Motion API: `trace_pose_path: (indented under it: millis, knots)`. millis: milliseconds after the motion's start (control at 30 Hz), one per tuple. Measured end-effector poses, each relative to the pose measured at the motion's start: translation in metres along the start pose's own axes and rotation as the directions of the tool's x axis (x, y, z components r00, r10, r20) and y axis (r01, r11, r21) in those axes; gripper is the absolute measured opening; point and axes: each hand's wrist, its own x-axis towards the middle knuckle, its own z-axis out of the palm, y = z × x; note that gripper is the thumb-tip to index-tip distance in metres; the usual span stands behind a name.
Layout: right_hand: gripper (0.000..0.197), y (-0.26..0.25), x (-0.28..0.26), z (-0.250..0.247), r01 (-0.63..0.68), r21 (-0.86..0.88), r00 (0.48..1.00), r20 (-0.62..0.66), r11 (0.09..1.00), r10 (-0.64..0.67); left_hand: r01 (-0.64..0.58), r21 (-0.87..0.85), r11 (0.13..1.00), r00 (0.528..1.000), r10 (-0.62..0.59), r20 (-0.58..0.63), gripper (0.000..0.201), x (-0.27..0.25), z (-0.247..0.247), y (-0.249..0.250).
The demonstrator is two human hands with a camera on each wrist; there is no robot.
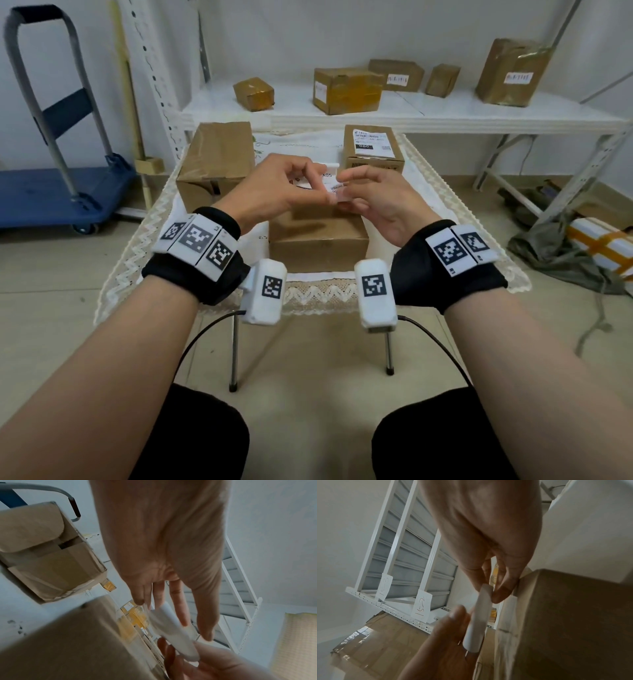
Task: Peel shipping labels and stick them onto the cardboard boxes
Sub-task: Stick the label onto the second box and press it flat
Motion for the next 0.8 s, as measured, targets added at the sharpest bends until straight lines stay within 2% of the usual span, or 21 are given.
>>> trace_pose_path:
  millis: [233, 300, 433, 600, 800]
  knots:
    - [0.033, 0.002, -0.001, 0.001, 0.004, -0.119, 1.000, 0.021, 0.993, -0.001, -0.022, 0.051, 0.998, 0.986, 0.030, -0.162, 0.015, 0.007, -0.003, -0.010]
    - [0.035, 0.003, -0.001, 0.002, 0.005, -0.127, 1.000, 0.023, 0.992, -0.002, -0.017, 0.055, 0.998, 0.987, 0.026, -0.157, 0.015, 0.008, -0.006, -0.013]
    - [0.042, 0.007, -0.003, 0.004, 0.042, -0.192, 0.999, 0.014, 0.981, -0.040, -0.018, 0.074, 0.997, 0.995, 0.025, -0.101, 0.031, 0.006, -0.008, -0.015]
    - [0.044, 0.004, -0.007, 0.000, 0.055, -0.182, 0.998, 0.044, 0.982, -0.048, -0.018, 0.102, 0.995, 0.997, 0.026, -0.073, 0.043, 0.008, -0.009, -0.013]
    - [0.047, 0.002, -0.006, 0.003, 0.088, -0.237, 0.994, 0.077, 0.968, -0.071, 0.006, 0.128, 0.992, 0.999, 0.001, -0.053, 0.048, 0.011, -0.012, -0.018]
